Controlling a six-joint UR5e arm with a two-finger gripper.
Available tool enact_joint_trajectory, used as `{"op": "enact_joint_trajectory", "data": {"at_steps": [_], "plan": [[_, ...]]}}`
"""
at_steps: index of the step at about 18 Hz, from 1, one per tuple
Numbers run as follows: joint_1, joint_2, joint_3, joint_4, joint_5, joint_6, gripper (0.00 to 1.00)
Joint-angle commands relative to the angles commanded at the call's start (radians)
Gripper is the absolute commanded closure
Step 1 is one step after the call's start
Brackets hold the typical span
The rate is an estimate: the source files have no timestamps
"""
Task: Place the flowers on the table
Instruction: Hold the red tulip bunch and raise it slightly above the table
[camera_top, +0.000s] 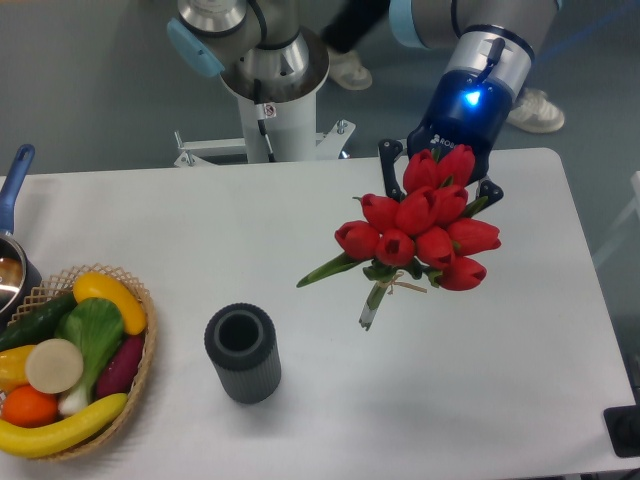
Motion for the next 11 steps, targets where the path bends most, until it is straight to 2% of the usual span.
{"op": "enact_joint_trajectory", "data": {"at_steps": [2, 7, 11], "plan": [[-0.003, 0.014, -0.026, 0.0, 0.005, 0.02, 0.78], [0.008, 0.026, -0.038, -0.003, 0.021, 0.037, 0.78], [0.005, 0.064, -0.041, -0.006, 0.159, 0.037, 0.78]]}}
